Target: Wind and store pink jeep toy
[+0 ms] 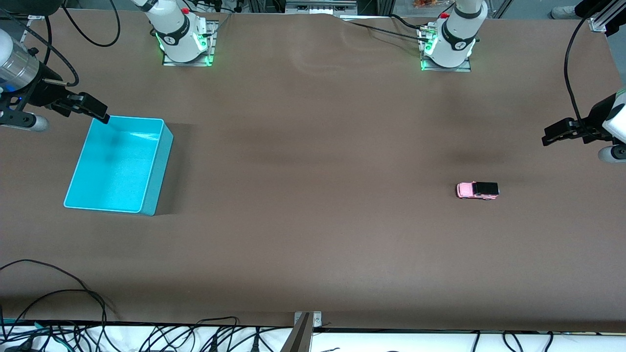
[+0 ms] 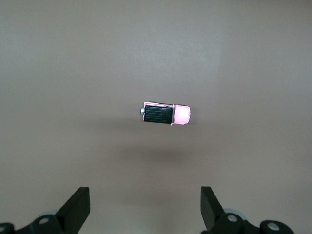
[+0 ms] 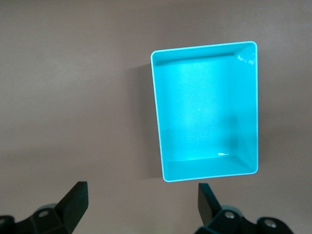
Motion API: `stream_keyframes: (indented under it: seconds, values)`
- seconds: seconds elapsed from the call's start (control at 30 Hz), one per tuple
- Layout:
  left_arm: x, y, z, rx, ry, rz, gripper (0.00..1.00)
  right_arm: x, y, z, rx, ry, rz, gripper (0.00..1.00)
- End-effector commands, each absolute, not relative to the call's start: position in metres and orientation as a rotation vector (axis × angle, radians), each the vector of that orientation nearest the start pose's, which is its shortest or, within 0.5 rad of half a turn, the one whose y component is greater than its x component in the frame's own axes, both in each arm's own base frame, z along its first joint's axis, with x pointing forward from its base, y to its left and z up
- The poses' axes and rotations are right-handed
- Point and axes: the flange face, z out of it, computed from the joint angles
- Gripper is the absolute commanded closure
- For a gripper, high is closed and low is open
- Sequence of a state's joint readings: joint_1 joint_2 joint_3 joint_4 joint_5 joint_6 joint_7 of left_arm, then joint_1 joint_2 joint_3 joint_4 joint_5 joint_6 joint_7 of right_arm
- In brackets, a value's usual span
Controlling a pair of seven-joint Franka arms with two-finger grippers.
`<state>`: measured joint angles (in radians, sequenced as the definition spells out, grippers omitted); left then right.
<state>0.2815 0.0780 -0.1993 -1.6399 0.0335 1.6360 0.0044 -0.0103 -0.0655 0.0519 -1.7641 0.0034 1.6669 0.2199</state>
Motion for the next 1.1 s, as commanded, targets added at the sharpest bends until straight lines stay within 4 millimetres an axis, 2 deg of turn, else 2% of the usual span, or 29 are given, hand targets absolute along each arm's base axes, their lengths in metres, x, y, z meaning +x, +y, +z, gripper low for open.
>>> stream_keyframes:
  seconds: [0.0,1.07]
  values:
    - [0.5763,0.0543,0.5621,-3.100,-0.109,0.114,0.00,0.5348,0.0207,0.5845,-3.144,0.258,0.049,0.00]
    - [0.5774,0.0491,0.5648,-3.059,-0.069,0.105,0.00,0.5350,0.0209,0.5859,-3.142,0.258,0.044,0.00]
